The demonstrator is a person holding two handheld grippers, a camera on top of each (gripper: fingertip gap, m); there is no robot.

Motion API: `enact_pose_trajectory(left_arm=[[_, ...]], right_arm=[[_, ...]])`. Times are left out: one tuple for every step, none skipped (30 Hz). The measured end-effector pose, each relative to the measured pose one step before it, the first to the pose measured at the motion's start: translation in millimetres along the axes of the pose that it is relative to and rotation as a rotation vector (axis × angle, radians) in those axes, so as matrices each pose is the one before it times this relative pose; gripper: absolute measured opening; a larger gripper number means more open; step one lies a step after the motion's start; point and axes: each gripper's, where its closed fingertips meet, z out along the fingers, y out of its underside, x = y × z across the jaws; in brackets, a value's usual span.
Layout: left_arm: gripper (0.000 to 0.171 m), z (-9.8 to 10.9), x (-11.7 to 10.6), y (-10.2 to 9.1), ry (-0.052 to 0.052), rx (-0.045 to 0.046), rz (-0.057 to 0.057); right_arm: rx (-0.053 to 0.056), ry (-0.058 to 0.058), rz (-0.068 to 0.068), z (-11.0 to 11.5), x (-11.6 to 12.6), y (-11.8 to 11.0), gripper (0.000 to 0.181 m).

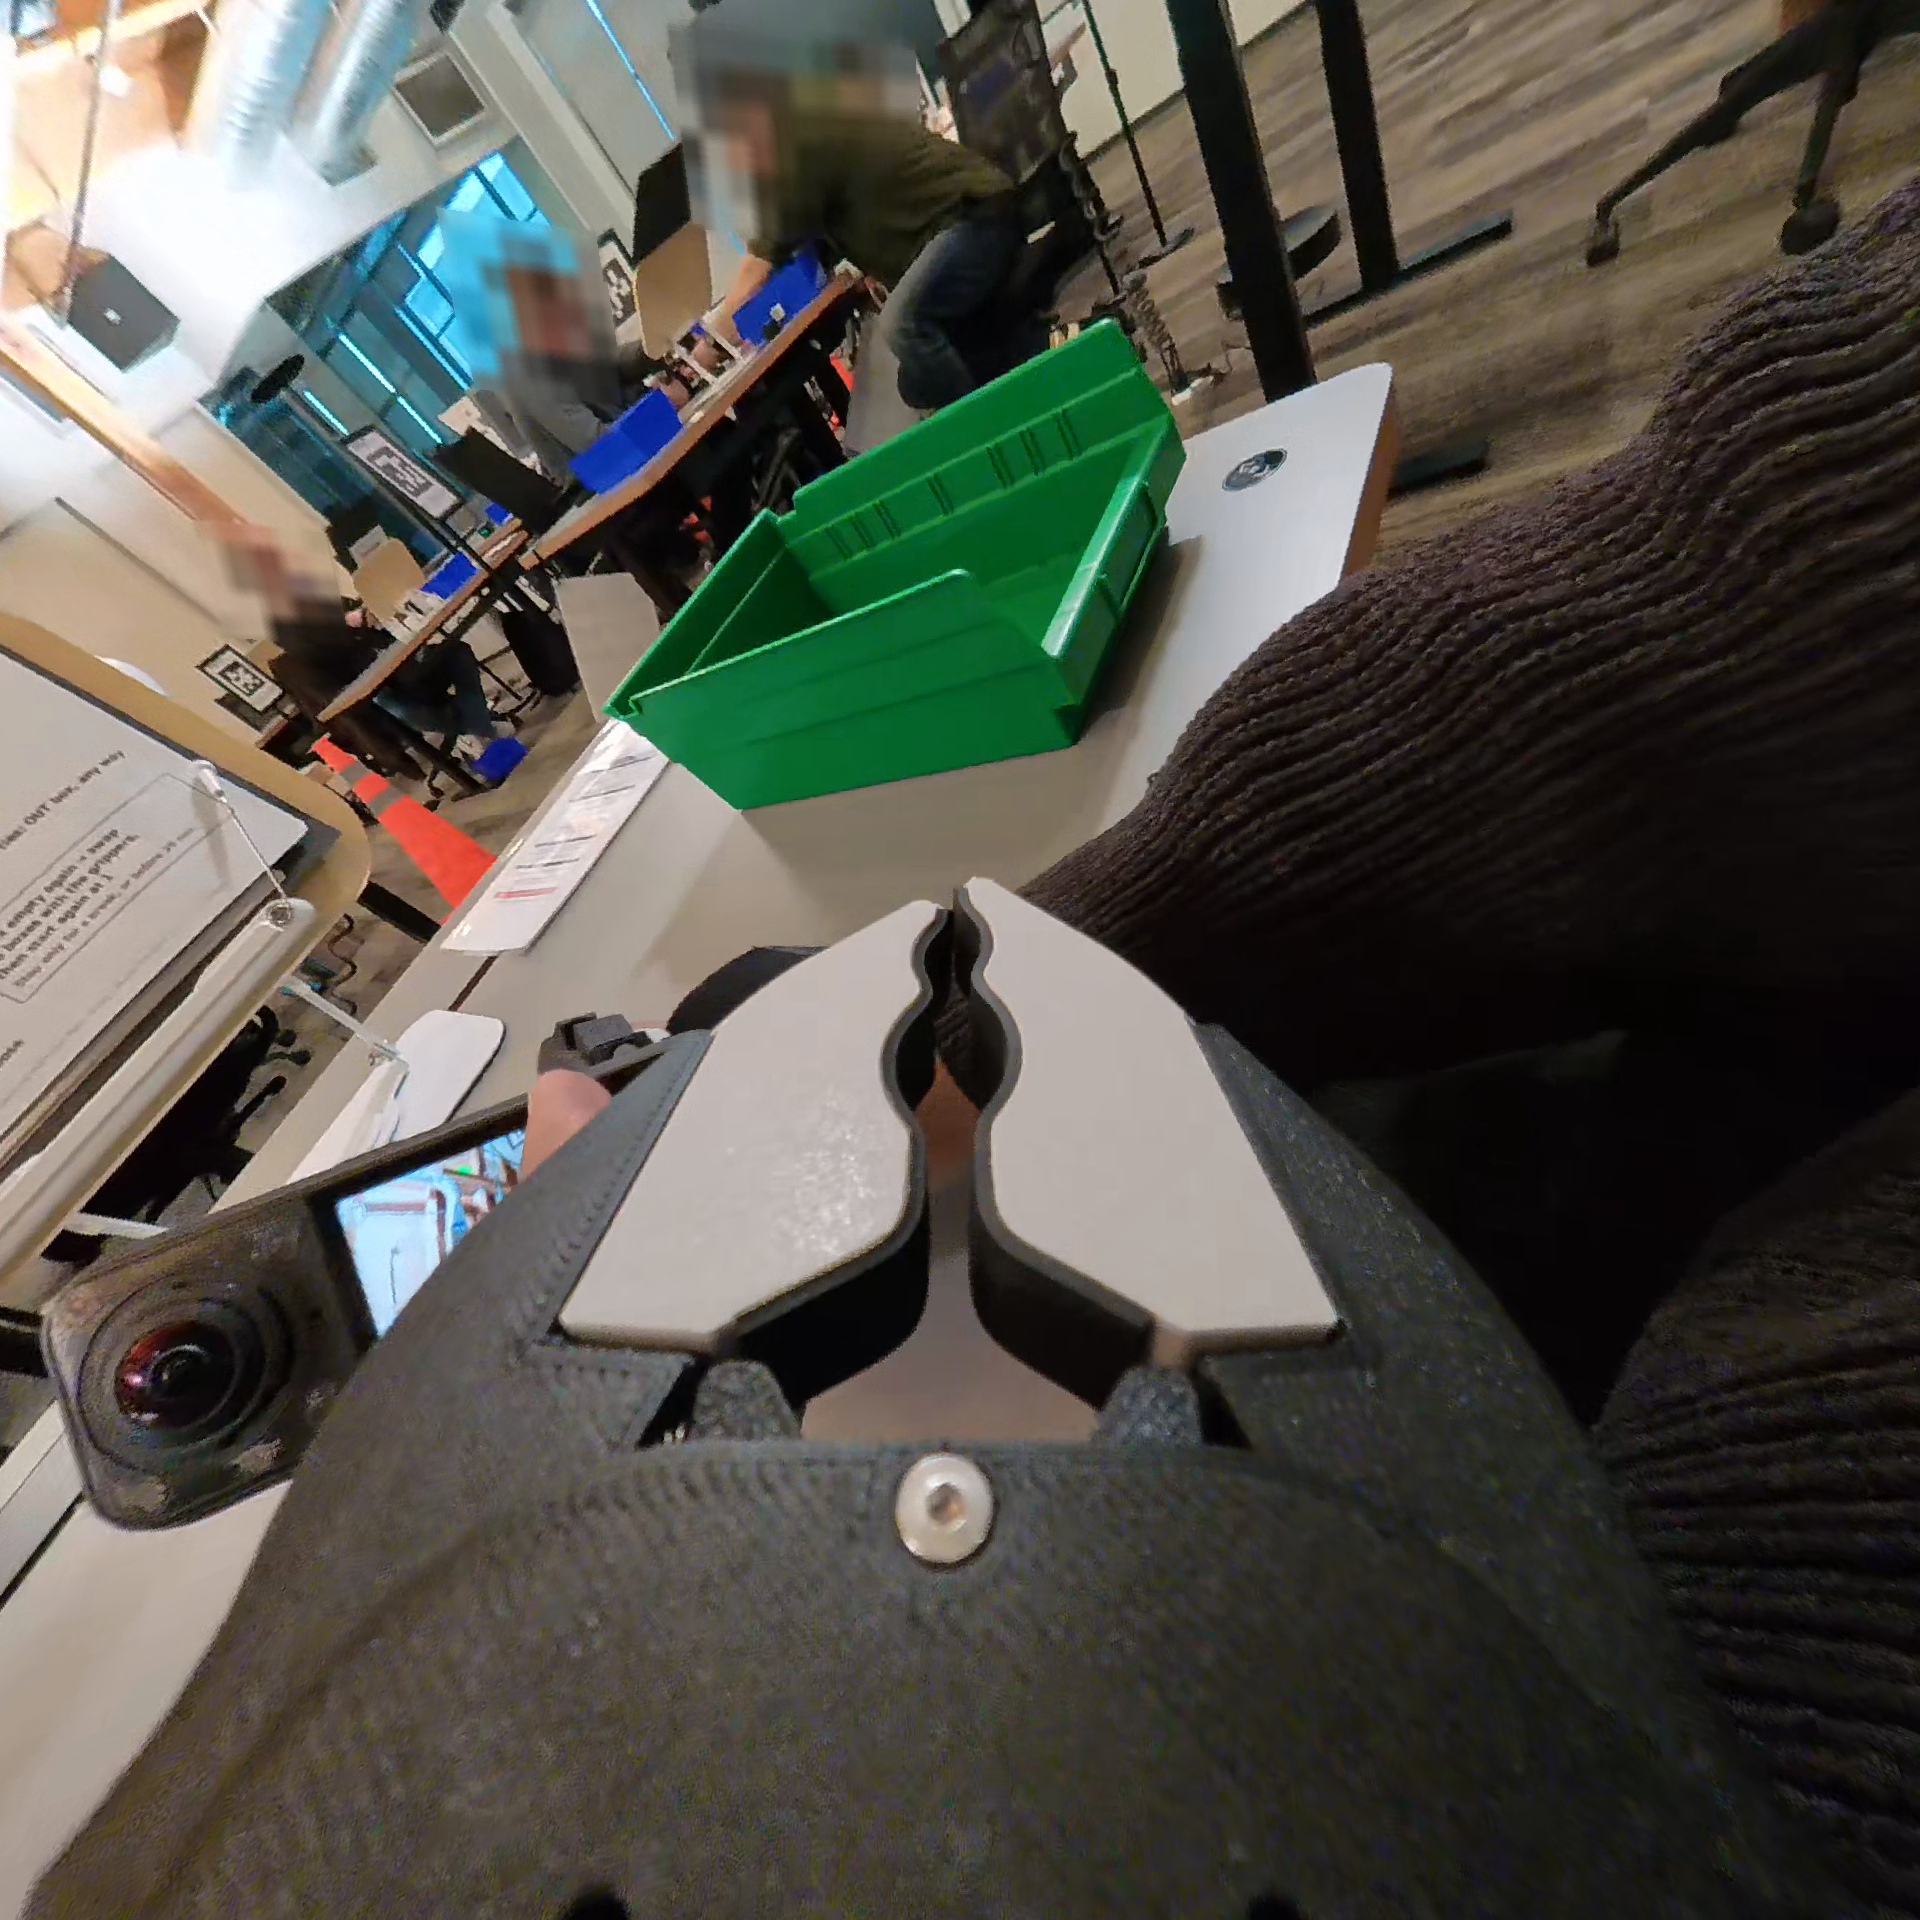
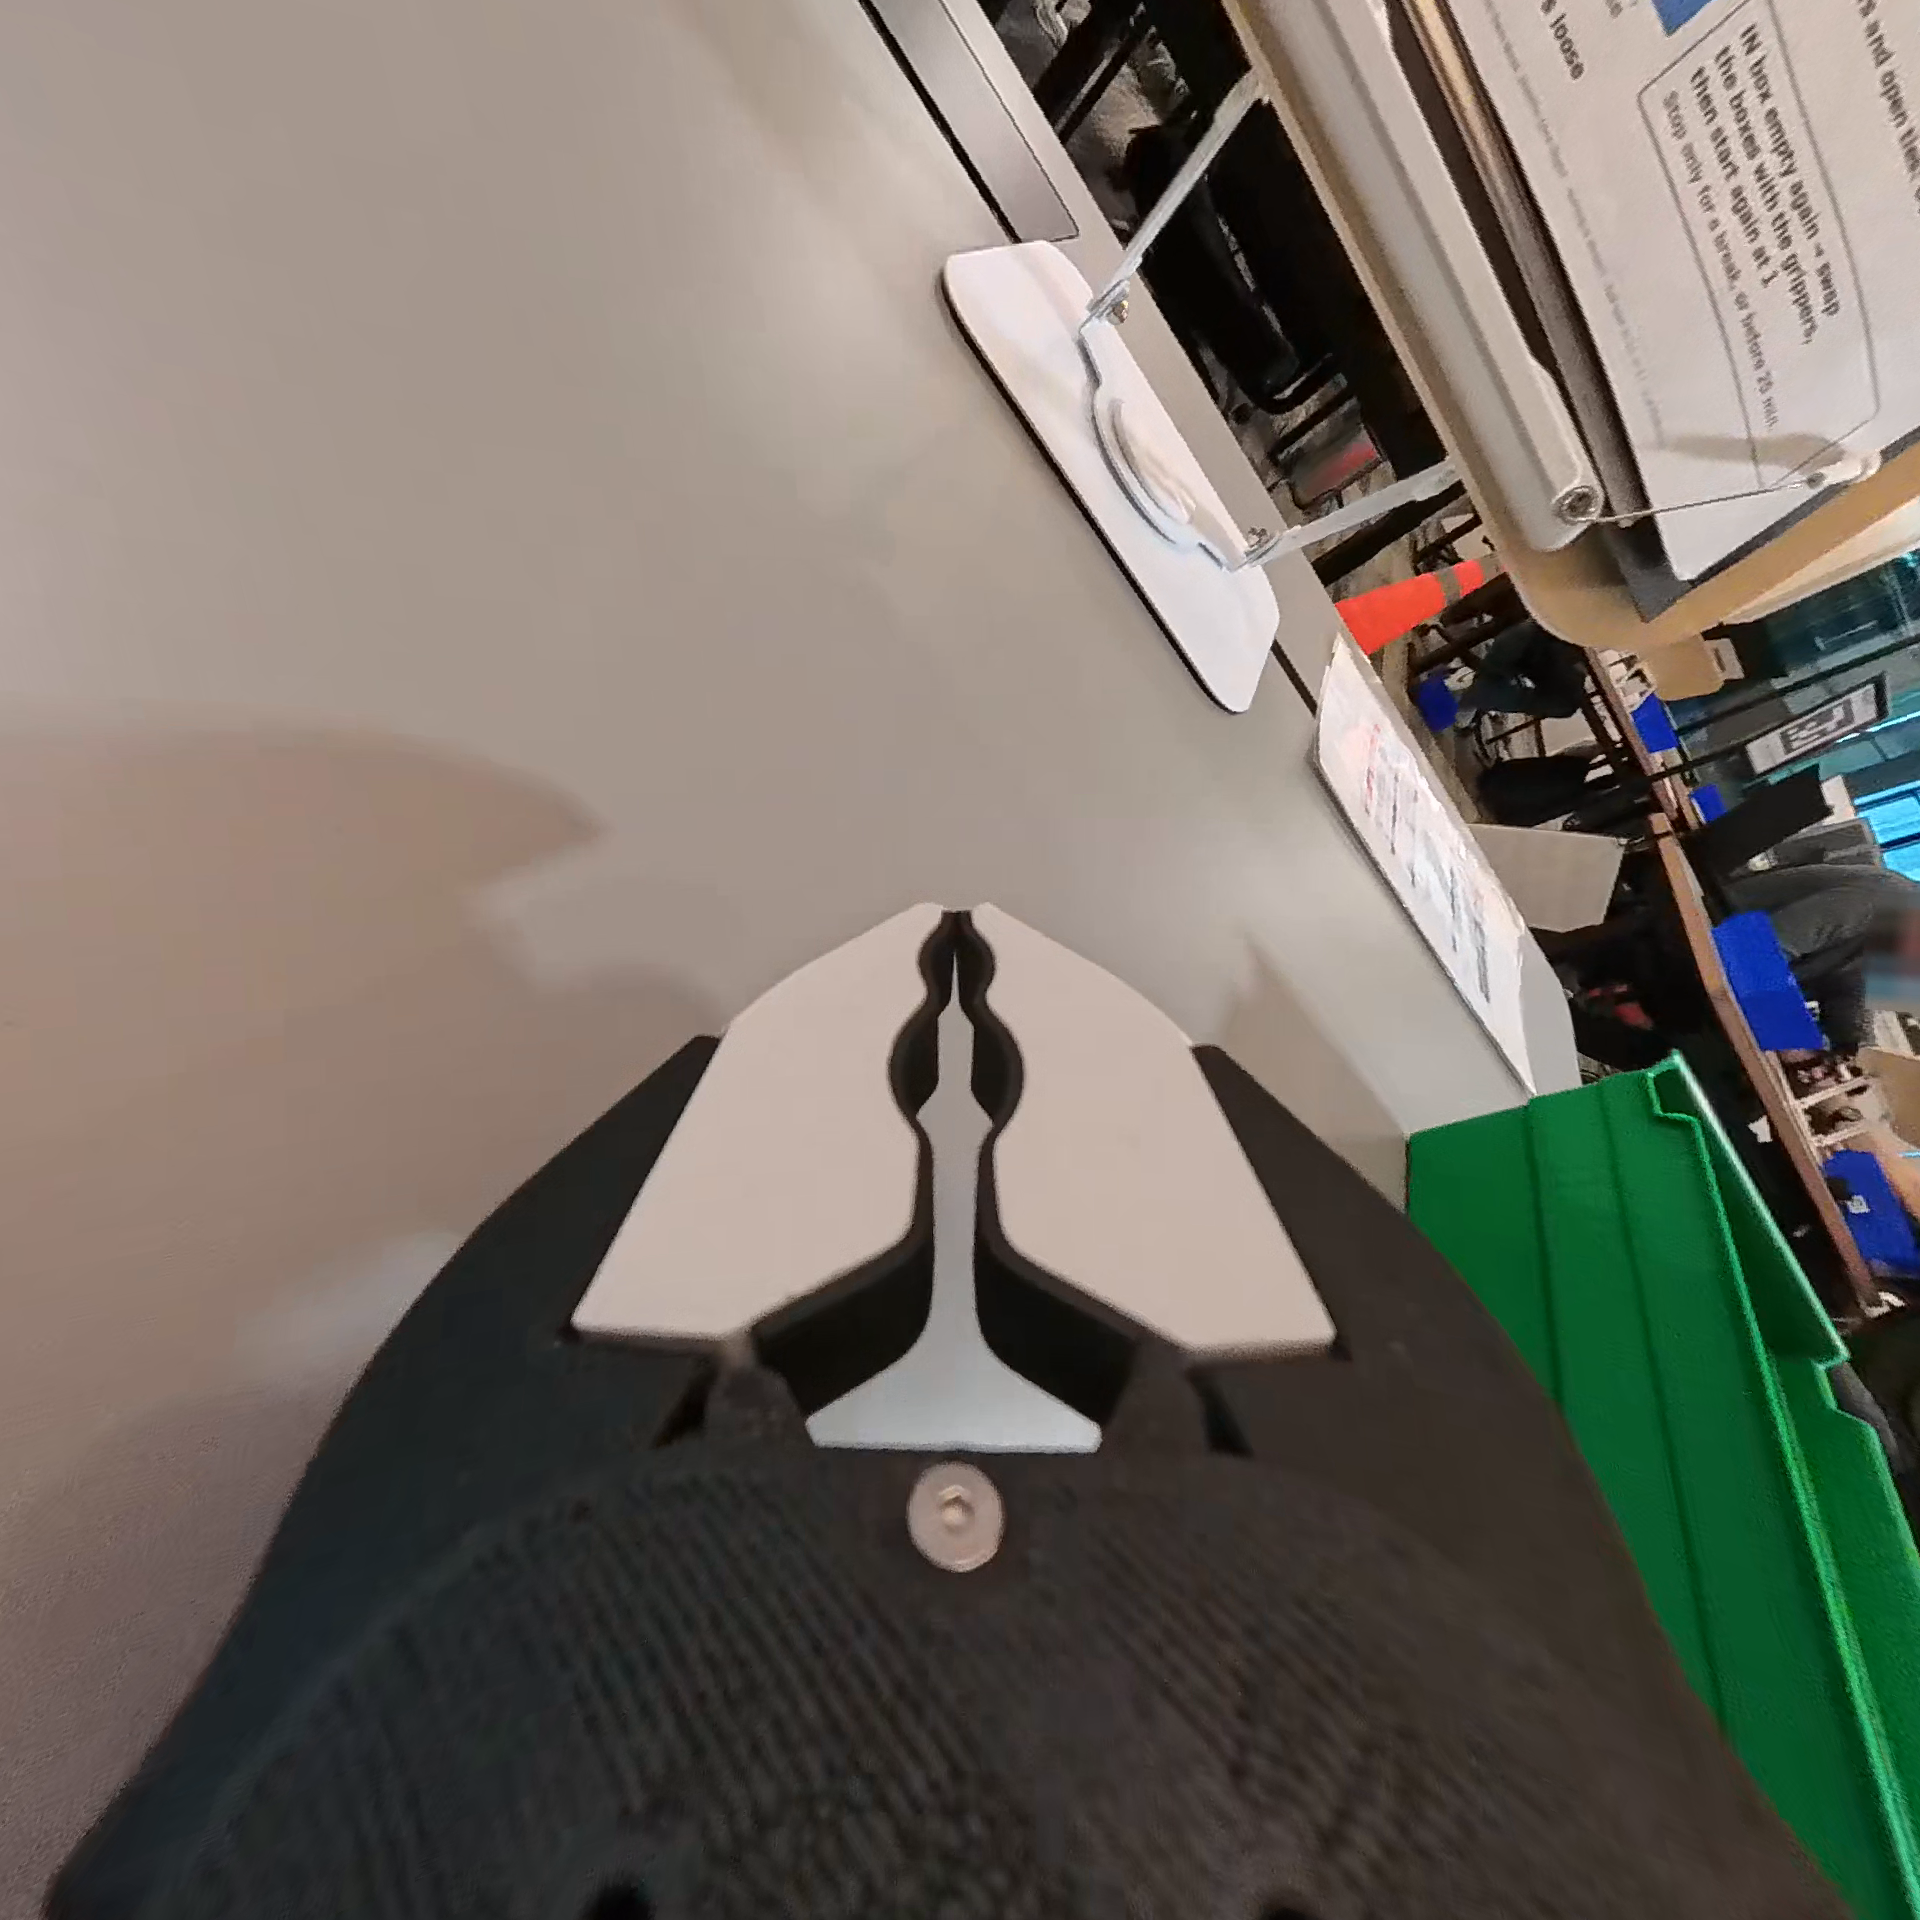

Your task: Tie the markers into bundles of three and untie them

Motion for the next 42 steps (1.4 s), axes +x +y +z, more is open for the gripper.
enact_pose_trajectory(left_arm=[[0.002, -1.09, -0.90, -1.87, -0.0055, 0.01110, 0.0014], [0.002, -2.16, -1.19, -4.66, -0.0084, 0.02622, 0.0022], [0.002, -2.85, -1.72, -6.42, -0.0120, 0.03483, 0.0043], [0.002, -2.24, -0.66, -4.89, -0.0041, 0.02163, 0.0061], [0.002, -1.31, 2.56, -1.32, 0.0186, -0.00087, 0.0075], [0.002, -0.14, 5.86, 2.27, 0.0397, -0.01861, 0.0039], [0.002, 1.10, 7.20, 5.04, 0.0454, -0.02690, -0.0047], [0.002, 1.97, 4.59, 5.56, 0.0250, -0.02211, -0.0089], [0.002, 1.85, 1.11, 3.85, 0.0003, -0.00466, -0.0045], [0.002, 1.24, -0.42, 3.07, -0.0044, -0.00282, 0.0006], [0.002, 0.65, -1.53, 2.48, -0.0041, -0.00623, 0.0013], [0.002, -0.48, -4.12, 0.73, -0.0151, 0.00435, -0.0050], [0.002, -1.25, -6.20, 0.35, -0.0181, 0.00880, -0.0207], [0.002, -1.27, -8.06, 1.50, -0.0145, 0.00260, -0.0369], [0.002, -1.31, -11.10, 2.57, -0.0189, -0.00025, -0.0550], [0.002, -1.45, -13.58, 3.87, -0.0206, -0.00265, -0.0677], [0.002, -1.81, -16.58, 4.46, -0.0277, -0.00153, -0.0759], [0.002, -1.90, -18.87, 4.86, -0.0343, -0.00059, -0.0817], [0.002, -1.48, -19.34, 6.25, -0.0309, -0.01089, -0.0824], [0.002, -1.02, -18.06, 6.69, -0.0231, -0.01793, -0.0742], [0.002, -0.82, -16.44, 6.12, -0.0193, -0.01672, -0.0582], [0.002, -0.80, -15.12, 5.47, -0.0230, -0.01561, -0.0481], [0.003, -0.62, -12.66, 4.15, -0.0181, -0.01277, -0.0400], [0.005, -0.55, -10.27, 2.66, -0.0131, -0.00827, -0.0317], [0.008, -0.35, -8.39, 2.08, -0.0102, -0.00852, -0.0219], [0.013, 0.20, -7.87, 1.94, -0.0158, -0.00748, -0.0114], [0.017, 0.85, -7.48, 2.06, -0.0190, -0.00666, -0.0025], [0.019, 1.57, -6.16, 3.03, -0.0138, -0.01072, 0.0063], [0.023, 2.28, -5.21, 4.69, -0.0096, -0.01983, 0.0095], [0.030, 2.87, -5.18, 5.94, -0.0120, -0.02768, 0.0088], [0.037, 2.91, -5.97, 5.34, -0.0186, -0.02707, 0.0035], [0.046, 2.41, -4.97, 3.70, -0.0142, -0.01904, -0.0006], [0.055, 1.88, -3.88, 2.53, -0.0080, -0.01405, -0.0030], [0.063, 1.00, -4.21, 1.13, -0.0113, -0.00642, -0.0101], [0.070, 0.64, -3.37, 0.80, -0.0065, -0.00270, -0.0114], [0.075, 0.38, -2.40, 0.86, -0.0005, -0.00467, -0.0121], [0.079, 0.51, -1.52, 1.09, 0.0038, -0.00792, -0.0124], [0.080, 0.56, 0.70, 1.75, 0.0176, -0.01159, -0.0081], [0.077, 0.70, 3.30, 1.91, 0.0318, -0.01166, -0.0083], [0.078, 0.83, 2.05, 1.44, 0.0197, -0.00687, -0.0169], [0.078, 0.83, 2.32, 1.17, 0.0179, -0.00583, -0.0152], [0.079, 0.50, 2.21, 0.30, 0.0148, -0.00119, -0.0118]], right_arm=[[0.0014, -0.0047, 0.0042, 0.24, -0.30, 0.04, 0.000], [0.0027, -0.0012, 0.0071, -0.02, 0.76, -0.16, 0.000], [0.0016, -0.0009, 0.0099, -0.08, 1.44, -0.13, 0.000], [0.0014, -0.0031, 0.0133, -0.12, 1.42, -0.07, 0.000], [0.0006, -0.0052, 0.0178, -0.10, 1.50, 0.28, 0.000], [-0.0013, -0.0095, 0.0216, 0.07, 1.18, 0.73, 0.000], [-0.0033, -0.0136, 0.0251, 0.27, 0.72, 1.06, 0.000], [-0.0056, -0.0154, 0.0270, 0.50, 0.73, 1.55, 0.000], [-0.0064, -0.0165, 0.0273, 0.60, 0.79, 1.66, 0.000], [-0.0060, -0.0138, 0.0280, 0.55, 1.30, 1.47, 0.000], [-0.0050, -0.0101, 0.0260, 0.66, 1.85, 1.35, 0.000], [-0.0036, -0.0098, 0.0232, 0.39, 2.03, 1.05, 0.000], [0.0002, -0.0132, 0.0230, 0.05, 1.80, 0.63, 0.000], [0.0051, -0.0182, 0.0251, -0.24, 1.16, -0.23, 0.000], [0.0088, -0.0253, 0.0247, -0.57, 0.31, -0.79, 0.000], [0.0112, -0.0338, 0.0230, -1.13, -0.85, -1.25, 0.000], [0.0130, -0.0353, 0.0218, -1.45, -1.19, -1.52, 0.000], [0.0129, -0.0245, 0.0227, -1.77, 0.02, -1.43, 0.000], [0.0130, -0.0226, 0.0176, -2.01, -0.13, -1.71, 0.000], [0.0121, -0.0204, 0.0112, -2.42, -0.38, -1.56, 0.000], [0.0094, -0.0119, 0.0094, -2.85, -0.24, -1.55, 0.000], [0.0052, -0.0103, 0.0106, -3.81, -1.00, -1.37, 0.000], [0.0052, -0.0172, 0.0146, -4.54, -2.95, -1.30, 0.000], [0.0136, -0.0245, 0.0209, -4.72, -4.77, -2.46, 0.000], [0.0223, -0.0312, 0.0205, -4.13, -6.31, -3.90, 0.000], [0.0260, -0.0310, 0.0156, -2.87, -6.47, -5.01, 0.000], [0.0208, -0.0227, 0.0099, -1.42, -5.23, -4.42, 0.000], [0.0086, -0.0158, 0.0038, -0.09, -3.75, -2.13, 0.000], [-0.0050, -0.0160, -0.0005, 1.05, -3.16, 0.82, 0.014], [-0.0158, -0.0129, -0.0009, 1.89, -2.15, 2.95, 0.027], [-0.0152, -0.0024, 0.0024, 2.09, -0.23, 2.90, 0.031], [-0.0073, -0.0072, 0.0022, 1.68, -0.63, 1.45, 0.037], [-0.0049, -0.0089, 0.0043, 1.24, -0.73, 0.87, 0.044], [-0.0052, -0.0082, 0.0067, 0.94, -0.35, 0.84, 0.050], [-0.0026, -0.0055, 0.0079, 0.75, -0.11, 0.55, 0.055], [-0.0005, -0.0063, 0.0061, 0.45, -0.28, 0.38, 0.058], [-0.0012, -0.0061, 0.0044, 0.39, -0.58, 0.47, 0.061], [-0.0029, -0.0059, 0.0010, 0.46, -0.75, 0.59, 0.063], [-0.0025, -0.0062, -0.0011, 0.48, -1.09, 0.55, 0.064], [-0.0023, -0.0042, -0.0016, 0.50, -1.01, 0.52, 0.065], [-0.0036, -0.0042, -0.0028, 0.46, -1.27, 0.66, 0.065], [-0.0040, -0.0059, -0.0036, 0.51, -1.48, 0.67, 0.065]])
